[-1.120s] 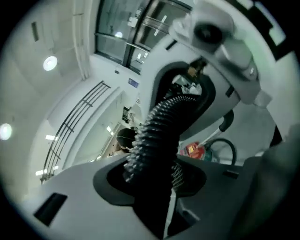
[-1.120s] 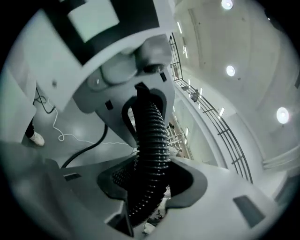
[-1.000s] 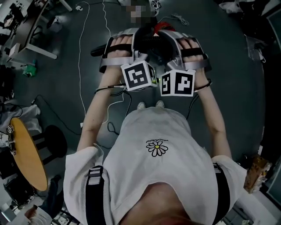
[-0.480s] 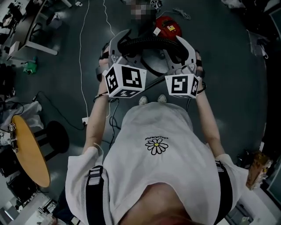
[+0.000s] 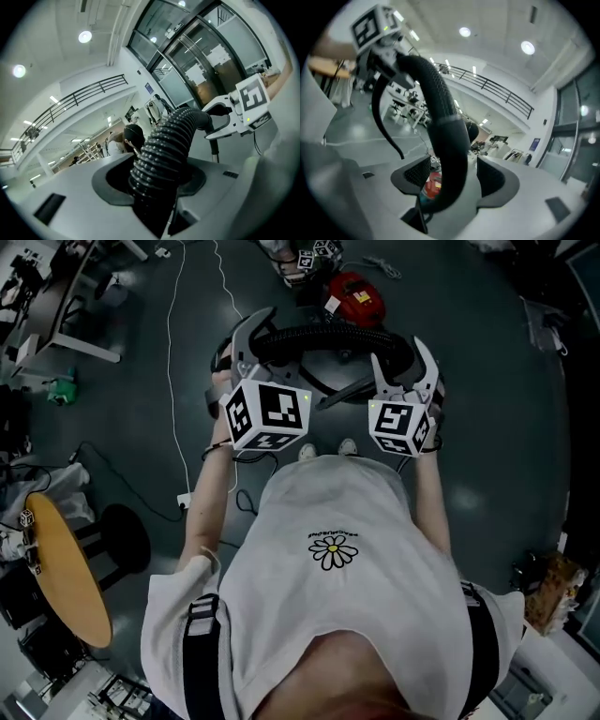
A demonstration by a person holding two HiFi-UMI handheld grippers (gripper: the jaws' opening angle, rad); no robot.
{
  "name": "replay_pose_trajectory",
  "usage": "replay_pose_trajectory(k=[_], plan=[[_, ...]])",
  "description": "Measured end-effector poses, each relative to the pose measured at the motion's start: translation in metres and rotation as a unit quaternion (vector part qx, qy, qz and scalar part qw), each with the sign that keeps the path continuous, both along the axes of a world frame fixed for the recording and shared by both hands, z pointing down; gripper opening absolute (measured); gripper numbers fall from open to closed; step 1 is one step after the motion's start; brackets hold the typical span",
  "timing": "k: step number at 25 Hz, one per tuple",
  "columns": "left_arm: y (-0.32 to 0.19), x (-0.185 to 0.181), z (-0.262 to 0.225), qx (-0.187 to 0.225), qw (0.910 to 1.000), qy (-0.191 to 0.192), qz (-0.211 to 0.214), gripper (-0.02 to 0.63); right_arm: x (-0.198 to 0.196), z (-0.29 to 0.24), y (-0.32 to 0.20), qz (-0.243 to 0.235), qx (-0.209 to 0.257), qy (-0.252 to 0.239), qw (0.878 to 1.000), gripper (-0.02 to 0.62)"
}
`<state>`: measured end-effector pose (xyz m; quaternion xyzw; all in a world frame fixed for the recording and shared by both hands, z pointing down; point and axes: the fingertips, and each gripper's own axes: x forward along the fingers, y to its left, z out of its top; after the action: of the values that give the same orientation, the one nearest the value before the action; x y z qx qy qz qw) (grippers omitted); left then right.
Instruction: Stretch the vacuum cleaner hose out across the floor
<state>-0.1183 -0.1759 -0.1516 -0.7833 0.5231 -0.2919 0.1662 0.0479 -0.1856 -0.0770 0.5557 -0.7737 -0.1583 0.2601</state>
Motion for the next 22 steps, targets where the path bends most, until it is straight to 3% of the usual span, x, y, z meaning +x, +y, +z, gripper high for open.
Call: replay_pose_trajectory(k=[2,5,9,10,11,12,16,20,22], plan=[[0.006,-0.012,-0.012,0.001,0.9994,0.036,0.003,0.195,0.023,0.019,-0.012,0.031,-0.011,0.02,0.999,0.296],[0.028,-0.013,-0.04,0.013,0.9965,0.074,0.036,0.193,0.021,0.025,-0.041,0.037,-0.007,-0.019,0.999,0.295],[0.062,-0.015,-0.065,0.027,0.9956,0.069,0.058,0.193,-0.012,-0.015,-0.057,0.039,0.045,-0.096,0.994,0.291],[0.067,-0.024,-0.067,0.028,0.9963,0.067,0.047,0.193,-0.017,-0.024,-0.052,0.036,0.047,-0.11,0.992,0.224],[0.072,-0.034,-0.069,0.028,0.9968,0.067,0.034,0.193,-0.023,-0.032,-0.043,0.027,0.05,-0.115,0.992,0.131],[0.08,-0.043,-0.07,0.026,0.997,0.069,0.023,0.193,-0.029,-0.041,-0.031,0.014,0.055,-0.112,0.992,0.098],[0.152,-0.047,-0.062,-0.003,0.9971,0.075,0.014,0.193,-0.033,-0.06,0.032,-0.032,0.076,-0.076,0.994,0.089],[0.269,-0.001,-0.024,-0.075,0.9909,0.106,0.035,0.193,-0.004,-0.077,0.112,-0.052,0.11,-0.042,0.992,0.083],[0.338,0.036,0.0,-0.122,0.981,0.139,0.059,0.193,0.016,-0.086,0.156,-0.057,0.137,-0.027,0.989,0.078]])
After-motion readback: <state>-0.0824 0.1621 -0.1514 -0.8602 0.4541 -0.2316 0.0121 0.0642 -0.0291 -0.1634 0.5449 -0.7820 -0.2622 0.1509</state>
